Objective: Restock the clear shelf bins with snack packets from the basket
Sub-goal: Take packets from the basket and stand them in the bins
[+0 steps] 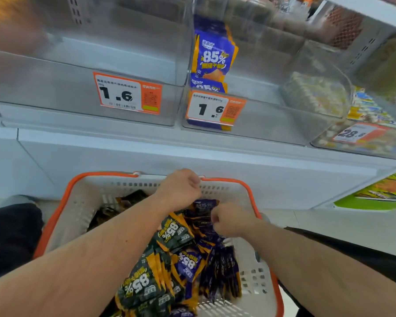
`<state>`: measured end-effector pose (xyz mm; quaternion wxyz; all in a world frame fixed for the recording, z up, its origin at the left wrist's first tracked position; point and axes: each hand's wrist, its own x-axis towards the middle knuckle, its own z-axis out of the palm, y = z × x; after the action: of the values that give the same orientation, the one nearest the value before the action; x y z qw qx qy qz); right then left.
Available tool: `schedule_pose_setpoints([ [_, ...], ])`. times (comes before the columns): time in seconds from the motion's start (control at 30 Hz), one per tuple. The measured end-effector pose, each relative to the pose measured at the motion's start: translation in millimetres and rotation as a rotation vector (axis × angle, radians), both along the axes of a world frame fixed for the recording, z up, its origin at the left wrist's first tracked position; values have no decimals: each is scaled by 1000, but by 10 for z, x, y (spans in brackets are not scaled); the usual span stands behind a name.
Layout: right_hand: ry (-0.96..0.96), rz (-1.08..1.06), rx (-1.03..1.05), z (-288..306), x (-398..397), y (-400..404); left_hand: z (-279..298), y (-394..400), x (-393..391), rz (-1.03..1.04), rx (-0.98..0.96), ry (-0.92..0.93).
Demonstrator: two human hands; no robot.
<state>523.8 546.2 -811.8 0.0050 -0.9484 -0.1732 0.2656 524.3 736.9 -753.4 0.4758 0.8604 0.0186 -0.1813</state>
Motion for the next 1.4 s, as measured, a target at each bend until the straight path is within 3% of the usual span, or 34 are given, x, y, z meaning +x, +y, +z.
schedule_pose_setpoints([
  [0.07, 251, 0, -179, -217, -100, -9, -22, -7, -4, -14, -8, 13],
  [0.13, 348, -52, -228, -458, -184, -22, -40, -12, 2, -24, 0, 18],
  [0.23, 404, -95, -263, -767, -253, -51, -58, -15, 11, -17, 7, 29],
  [0.37, 331, -81, -230, -708, -192, -57, -60, -28, 12, -4, 18, 49],
  [0.6, 82, -154, 23, 492, 241, -30, 25, -96, -34, -123, 15, 87],
  [0.73, 72, -315, 245, 1199, 350, -21, 125, -145, -48, -218, -2, 161],
  [0.9, -12, -479, 482, 1659, 317, -14, 241, -153, -1, -180, -134, 91],
  [1.0, -382, -593, 542, 1701, 277, -21, 322, -171, 12, -77, -200, 14],
  [1.07, -543, -698, 531, 1706, 195, 11, 353, -200, 7, 16, -95, -157],
  [1.13, -362, -779, 600, 1687, 46, 116, 382, -261, -54, 68, 27, -392],
  [1.23, -90, -857, 878, 1616, -93, 278, 462, -382, -179, -34, 88, -646],
  [1.33, -165, -937, 1100, 1637, -74, 272, 582, -406, -244, -105, -56, -593],
  [1.4, -81, -949, 1256, 1705, -56, 192, 654, -377, -217, 33, -196, -494],
])
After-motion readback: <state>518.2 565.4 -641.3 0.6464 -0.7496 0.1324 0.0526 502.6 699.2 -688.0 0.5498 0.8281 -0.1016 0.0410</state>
